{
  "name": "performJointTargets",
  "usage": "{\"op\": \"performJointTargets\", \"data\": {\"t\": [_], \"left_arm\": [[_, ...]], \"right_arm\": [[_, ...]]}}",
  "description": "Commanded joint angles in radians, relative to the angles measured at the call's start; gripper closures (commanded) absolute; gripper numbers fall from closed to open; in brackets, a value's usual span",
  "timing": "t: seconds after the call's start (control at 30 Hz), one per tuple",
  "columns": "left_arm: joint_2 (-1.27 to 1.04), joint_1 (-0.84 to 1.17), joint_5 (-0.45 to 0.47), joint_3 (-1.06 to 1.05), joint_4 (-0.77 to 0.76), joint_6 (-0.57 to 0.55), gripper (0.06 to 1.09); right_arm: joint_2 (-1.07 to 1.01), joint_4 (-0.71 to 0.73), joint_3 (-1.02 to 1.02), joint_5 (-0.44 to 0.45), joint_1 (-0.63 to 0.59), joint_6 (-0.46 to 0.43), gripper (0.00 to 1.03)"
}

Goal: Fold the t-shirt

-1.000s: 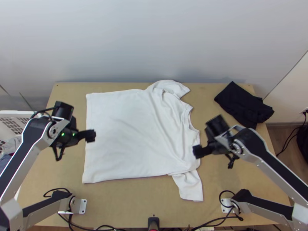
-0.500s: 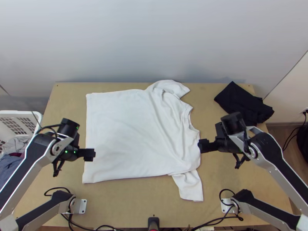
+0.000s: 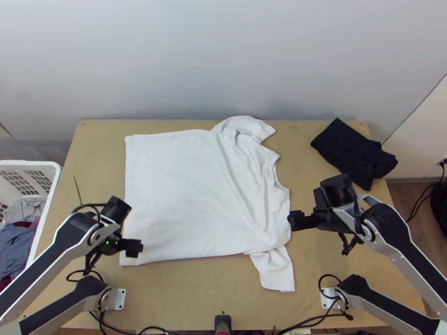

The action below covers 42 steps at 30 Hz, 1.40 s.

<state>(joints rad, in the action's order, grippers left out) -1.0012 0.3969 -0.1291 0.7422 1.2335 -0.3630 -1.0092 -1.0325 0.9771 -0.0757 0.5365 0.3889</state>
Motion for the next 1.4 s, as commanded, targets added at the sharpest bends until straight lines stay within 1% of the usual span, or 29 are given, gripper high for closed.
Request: {"op": "performJointTargets", "data": {"t": [0.0,0.1,0.13,0.2,0.3,0.33,0.47,0.5,0.53,0.6,0.63,0.67,0.7,0.8,1.0,1.1,1.17,1.37], "left_arm": [[0.009,0.063,-0.006,-0.090,-0.005,-0.056,0.11],[0.004,0.082,0.003,-0.110,-0.012,-0.088,0.11],[0.004,0.083,0.014,-0.116,-0.022,-0.090,0.13],[0.006,0.086,0.025,-0.142,-0.057,-0.090,0.20],[-0.001,0.091,0.028,-0.158,-0.083,-0.088,0.20],[-0.002,0.091,0.028,-0.159,-0.092,-0.085,0.24],[0.004,0.095,0.028,-0.179,-0.154,-0.085,0.43],[0.006,0.102,0.028,-0.182,-0.169,-0.085,0.50],[0.006,0.105,0.026,-0.184,-0.184,-0.082,0.58],[0.007,0.105,0.026,-0.187,-0.204,-0.076,0.80],[0.007,0.103,0.026,-0.187,-0.210,-0.074,0.91],[0.007,0.103,0.026,-0.187,-0.212,-0.074,0.99],[0.009,0.103,0.023,-0.188,-0.212,-0.079,1.03],[0.013,0.099,0.014,-0.187,-0.215,-0.080,1.04],[0.016,0.088,0.009,-0.181,-0.203,-0.086,1.04],[0.024,0.103,0.054,-0.167,-0.135,-0.085,1.04],[0.032,0.106,0.066,-0.164,-0.112,-0.085,1.04],[0.027,0.102,0.068,-0.162,-0.121,-0.083,1.04]], "right_arm": [[-0.012,-0.017,-0.023,0.001,0.017,0.011,0.03],[-0.002,-0.018,-0.028,0.002,0.059,0.008,0.03],[0.009,-0.018,-0.029,0.001,0.066,0.011,0.03],[0.008,-0.029,-0.031,-0.001,0.082,0.011,0.03],[0.006,-0.035,-0.026,-0.036,0.089,0.025,0.03],[0.004,-0.040,-0.025,-0.041,0.091,0.028,0.03],[-0.002,-0.049,-0.034,-0.061,0.112,0.031,0.03],[-0.002,-0.052,-0.035,-0.061,0.120,0.031,0.03],[-0.002,-0.052,-0.037,-0.061,0.126,0.033,0.04],[-0.012,-0.067,-0.044,-0.073,0.138,0.045,0.04],[-0.020,-0.077,-0.052,-0.082,0.148,0.051,0.06],[-0.025,-0.092,-0.058,-0.088,0.160,0.062,0.09],[-0.029,-0.112,-0.064,-0.095,0.180,0.065,0.10],[-0.034,-0.139,-0.069,-0.114,0.241,0.067,0.10],[-0.034,-0.139,-0.121,-0.113,0.293,0.053,0.10],[-0.034,-0.141,-0.123,-0.119,0.299,0.064,0.10],[-0.034,-0.152,-0.138,-0.147,0.310,0.065,0.10],[-0.039,-0.127,-0.193,-0.153,0.359,0.051,0.10]]}}
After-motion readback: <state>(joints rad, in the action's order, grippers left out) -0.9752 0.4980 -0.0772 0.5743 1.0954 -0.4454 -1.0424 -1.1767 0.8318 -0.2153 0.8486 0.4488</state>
